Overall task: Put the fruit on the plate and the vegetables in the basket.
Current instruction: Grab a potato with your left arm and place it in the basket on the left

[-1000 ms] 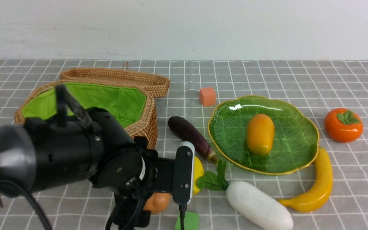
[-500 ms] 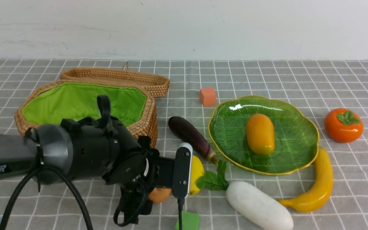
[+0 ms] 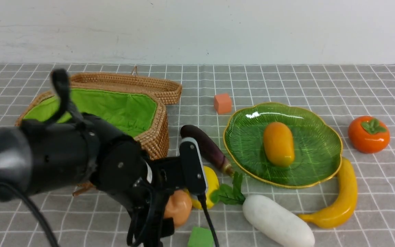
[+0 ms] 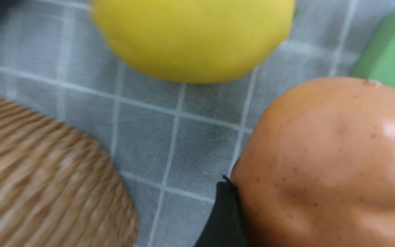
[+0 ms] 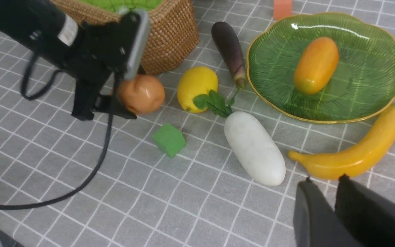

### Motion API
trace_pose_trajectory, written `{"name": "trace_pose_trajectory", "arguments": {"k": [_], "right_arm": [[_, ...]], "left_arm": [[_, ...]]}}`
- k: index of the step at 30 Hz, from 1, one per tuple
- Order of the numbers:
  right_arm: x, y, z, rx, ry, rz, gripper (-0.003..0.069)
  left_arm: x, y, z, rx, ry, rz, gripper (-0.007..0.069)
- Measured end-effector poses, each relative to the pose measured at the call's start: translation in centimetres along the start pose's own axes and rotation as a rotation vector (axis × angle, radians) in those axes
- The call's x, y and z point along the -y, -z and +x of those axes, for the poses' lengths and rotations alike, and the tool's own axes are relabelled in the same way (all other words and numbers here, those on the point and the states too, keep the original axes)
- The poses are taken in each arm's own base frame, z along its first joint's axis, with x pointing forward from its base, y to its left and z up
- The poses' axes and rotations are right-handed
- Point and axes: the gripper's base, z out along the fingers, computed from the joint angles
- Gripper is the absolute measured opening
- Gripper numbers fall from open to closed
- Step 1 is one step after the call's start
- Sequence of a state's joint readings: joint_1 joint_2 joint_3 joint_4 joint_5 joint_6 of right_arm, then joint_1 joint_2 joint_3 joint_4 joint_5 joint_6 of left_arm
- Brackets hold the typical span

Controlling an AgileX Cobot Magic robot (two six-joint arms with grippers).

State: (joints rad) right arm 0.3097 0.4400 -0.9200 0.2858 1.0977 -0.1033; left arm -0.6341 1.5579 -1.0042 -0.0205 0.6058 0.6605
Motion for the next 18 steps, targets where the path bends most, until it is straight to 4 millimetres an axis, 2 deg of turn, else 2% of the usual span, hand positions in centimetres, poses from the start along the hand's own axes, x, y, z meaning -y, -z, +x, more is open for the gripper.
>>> {"name": "trace_pose_trajectory", "arguments": {"k": [2,3,4,5,6,7,9,12,18], "right_arm": [[-0.1,0.0,-0.1,0.011,-0.004,-0.006,0.0119],[-0.1,0.0,-0.1,0.013,-0.004,-0.007,0.0119],[-0.1,0.0,-0.2,0.023,-0.007,-0.011,0.0119],[-0.2,0.0,-0.5,0.059,-0.017,-0.025,0.0119],[-0.3,0.0,-0.6,0.07,-0.019,-0.029,0.0119],[-0.5,0.1,-1.1,0.12,-0.019,-0.056,0.0119],[-0.9,0.2,-1.6,0.176,0.004,-0.096,0.0119],[-1.8,0.5,-2.3,0.26,0.044,-0.191,0.0119],[-3.3,1.1,-2.9,0.356,0.127,-0.358,0.0119]], "left_arm": [[-0.4,2.8,-0.6,0.053,0.073,-0.028,0.0582],[-0.5,3.3,-0.8,0.057,0.081,-0.033,0.0582],[-0.8,4.5,-0.9,0.077,0.11,-0.056,0.0582],[-2.1,7.4,-1.2,0.11,0.161,-0.128,0.0582],[-2.3,7.7,-1.1,0.109,0.168,-0.143,0.0582],[-4.1,9.9,-0.8,0.12,0.202,-0.238,0.0582],[-5.8,11.1,-0.2,0.106,0.219,-0.322,0.0582],[-8.3,11.1,1.4,0.04,0.245,-0.388,0.0582],[-11.9,7.1,4.5,-0.095,0.261,-0.405,0.0582]]}}
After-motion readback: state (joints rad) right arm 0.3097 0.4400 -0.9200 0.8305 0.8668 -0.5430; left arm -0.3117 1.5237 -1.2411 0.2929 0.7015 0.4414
